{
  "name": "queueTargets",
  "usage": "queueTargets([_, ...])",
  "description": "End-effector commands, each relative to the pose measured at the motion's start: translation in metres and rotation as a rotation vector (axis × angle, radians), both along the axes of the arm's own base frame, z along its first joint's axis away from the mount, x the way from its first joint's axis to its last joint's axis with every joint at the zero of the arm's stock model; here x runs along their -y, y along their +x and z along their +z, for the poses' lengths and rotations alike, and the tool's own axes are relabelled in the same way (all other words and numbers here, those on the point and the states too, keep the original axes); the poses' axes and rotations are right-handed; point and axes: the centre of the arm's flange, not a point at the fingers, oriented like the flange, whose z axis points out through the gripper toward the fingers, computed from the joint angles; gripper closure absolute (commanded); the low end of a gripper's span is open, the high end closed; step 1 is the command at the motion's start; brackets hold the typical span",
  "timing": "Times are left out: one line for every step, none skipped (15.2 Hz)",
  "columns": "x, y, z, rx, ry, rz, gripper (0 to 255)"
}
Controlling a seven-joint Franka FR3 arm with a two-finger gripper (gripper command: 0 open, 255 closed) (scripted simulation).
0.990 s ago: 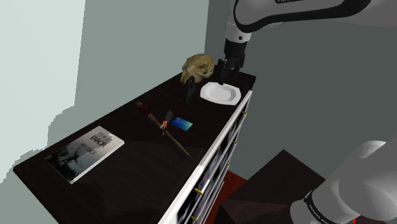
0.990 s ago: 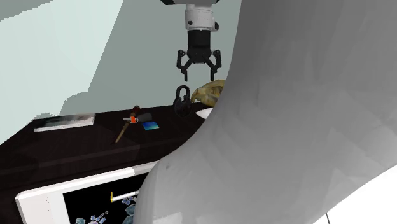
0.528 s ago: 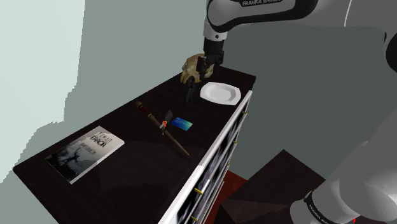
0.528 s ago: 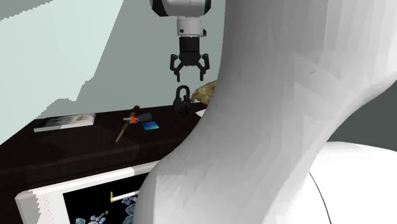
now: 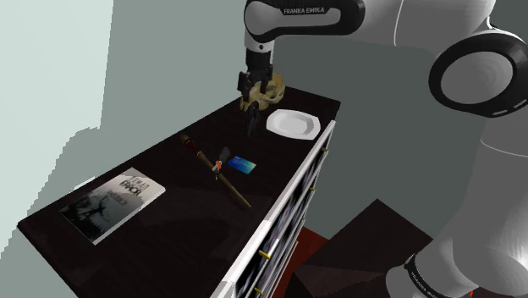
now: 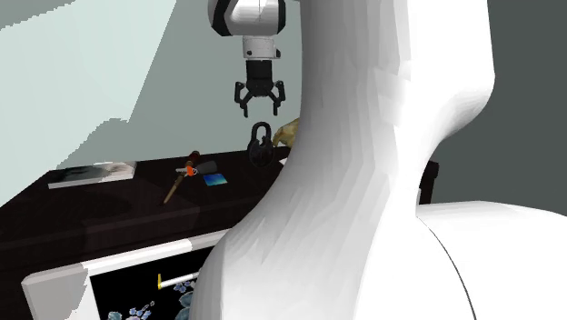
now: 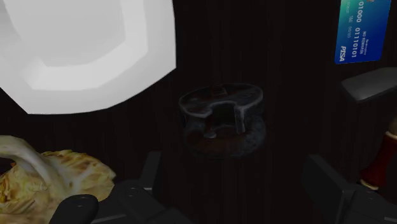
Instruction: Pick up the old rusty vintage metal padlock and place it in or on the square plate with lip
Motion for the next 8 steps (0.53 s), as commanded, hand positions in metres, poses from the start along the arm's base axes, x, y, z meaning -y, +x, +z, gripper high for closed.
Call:
queueTargets([-0.001,0.003,-0.008,0.001,0.0,0.003,0])
queueTargets([-0.001,0.004,-0.013,0.001,0.0,0.003,0])
queueTargets([-0.001,0.004,-0.018,0.001,0.0,0.003,0])
queueTargets([-0.001,0.005,-0.023,0.001,0.0,0.003,0])
queueTargets([-0.001,0.005,-0.029,0.001,0.0,0.003,0])
queueTargets([-0.001,0.006,-0.037,0.001,0.0,0.003,0])
queueTargets([-0.001,0.006,-0.037,0.001,0.0,0.003,0])
queueTargets([-0.001,0.006,-0.037,0.001,0.0,0.003,0])
